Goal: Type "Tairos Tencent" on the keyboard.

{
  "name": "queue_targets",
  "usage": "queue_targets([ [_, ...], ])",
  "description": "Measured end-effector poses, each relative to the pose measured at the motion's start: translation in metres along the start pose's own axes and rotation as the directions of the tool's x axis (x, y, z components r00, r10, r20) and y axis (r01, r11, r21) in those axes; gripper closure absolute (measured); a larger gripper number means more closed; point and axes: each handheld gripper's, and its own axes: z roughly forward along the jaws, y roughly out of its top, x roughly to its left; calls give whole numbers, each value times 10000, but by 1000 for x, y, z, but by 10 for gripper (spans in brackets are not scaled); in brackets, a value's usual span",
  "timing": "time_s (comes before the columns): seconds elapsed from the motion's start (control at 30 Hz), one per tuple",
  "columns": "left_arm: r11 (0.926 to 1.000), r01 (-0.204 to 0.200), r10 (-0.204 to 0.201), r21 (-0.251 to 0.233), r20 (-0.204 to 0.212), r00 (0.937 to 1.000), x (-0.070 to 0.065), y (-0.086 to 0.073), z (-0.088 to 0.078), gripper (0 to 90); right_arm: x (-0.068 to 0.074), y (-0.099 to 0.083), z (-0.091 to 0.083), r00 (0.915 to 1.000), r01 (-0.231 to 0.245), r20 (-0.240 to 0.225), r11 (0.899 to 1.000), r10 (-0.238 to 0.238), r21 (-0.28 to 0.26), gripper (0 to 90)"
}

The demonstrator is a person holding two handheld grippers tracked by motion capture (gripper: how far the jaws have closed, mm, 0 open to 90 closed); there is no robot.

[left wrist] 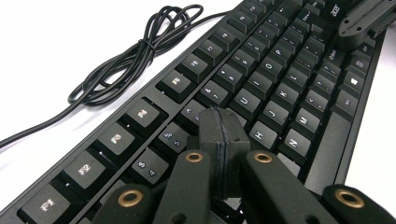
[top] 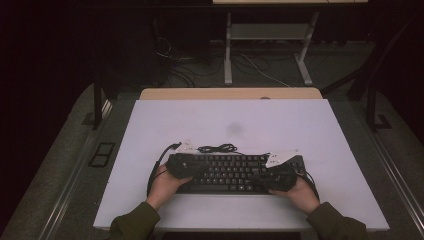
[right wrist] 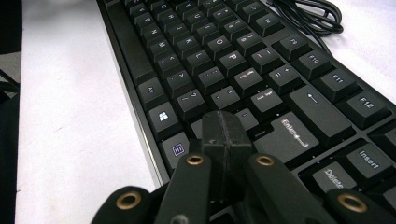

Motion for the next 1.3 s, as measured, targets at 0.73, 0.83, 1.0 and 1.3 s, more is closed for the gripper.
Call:
queue_targets([
  [0.73, 9942, 86, -56, -1069, 285, 9996, 1, -6, -23, 579, 0, 0, 0, 10000, 24, 35, 10000, -24, 17, 893],
  [0.83, 9930, 29, 3, -1184, 268, 9996, 1, -9, -26, 491, 0, 0, 0, 10000, 29, 37, 10000, -29, 16, 893],
  [1.0, 9918, -42, 73, -1276, 241, 9997, 3, -14, -31, 369, 0, 0, 0, 10000, 23, 34, 10000, -23, 11, 893],
  [1.3, 9924, 33, -18, -1230, 123, 9999, 1, -20, -31, 39, 1, 0, 0, 10000, 46, 58, 10000, -46, 11, 893],
])
